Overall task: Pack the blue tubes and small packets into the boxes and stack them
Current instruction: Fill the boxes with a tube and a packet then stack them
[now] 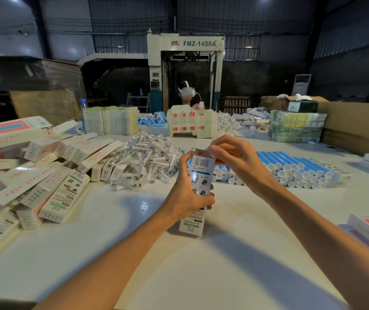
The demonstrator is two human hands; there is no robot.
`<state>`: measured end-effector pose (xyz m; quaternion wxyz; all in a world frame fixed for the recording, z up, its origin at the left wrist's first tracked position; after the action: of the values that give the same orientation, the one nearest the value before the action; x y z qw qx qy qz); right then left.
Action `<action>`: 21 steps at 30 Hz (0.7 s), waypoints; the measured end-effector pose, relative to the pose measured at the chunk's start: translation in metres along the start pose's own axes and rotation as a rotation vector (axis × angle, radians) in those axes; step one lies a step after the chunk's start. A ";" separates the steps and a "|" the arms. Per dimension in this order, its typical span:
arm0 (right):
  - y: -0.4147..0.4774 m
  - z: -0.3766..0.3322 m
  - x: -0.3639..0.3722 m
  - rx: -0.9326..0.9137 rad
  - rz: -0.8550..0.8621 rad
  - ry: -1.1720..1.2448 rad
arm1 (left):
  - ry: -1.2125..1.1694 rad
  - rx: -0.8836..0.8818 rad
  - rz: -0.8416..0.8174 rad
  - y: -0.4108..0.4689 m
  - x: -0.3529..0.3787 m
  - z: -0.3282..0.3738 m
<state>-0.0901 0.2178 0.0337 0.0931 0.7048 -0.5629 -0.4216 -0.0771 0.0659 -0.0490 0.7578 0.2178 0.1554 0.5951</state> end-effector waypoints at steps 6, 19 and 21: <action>0.002 -0.001 0.002 0.100 -0.022 -0.001 | 0.032 -0.021 0.023 -0.002 -0.002 0.002; 0.007 0.003 -0.007 0.195 -0.129 0.020 | -0.019 -0.004 -0.003 -0.004 -0.003 0.004; 0.007 0.003 -0.008 0.204 -0.159 0.011 | -0.005 0.006 -0.007 -0.005 -0.002 0.006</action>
<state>-0.0972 0.2231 0.0400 -0.0096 0.7552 -0.5448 -0.3644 -0.0704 0.0622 -0.0461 0.7595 0.2210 0.1561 0.5915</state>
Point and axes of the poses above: each hand's wrist, its own y-axis towards the middle knuckle, its own x-axis out of the palm, z = x × y, the point moved 6 cm from there along y, towards the middle knuckle, and after that the axes turned 14 degrees about -y, right-handed, at the moved point
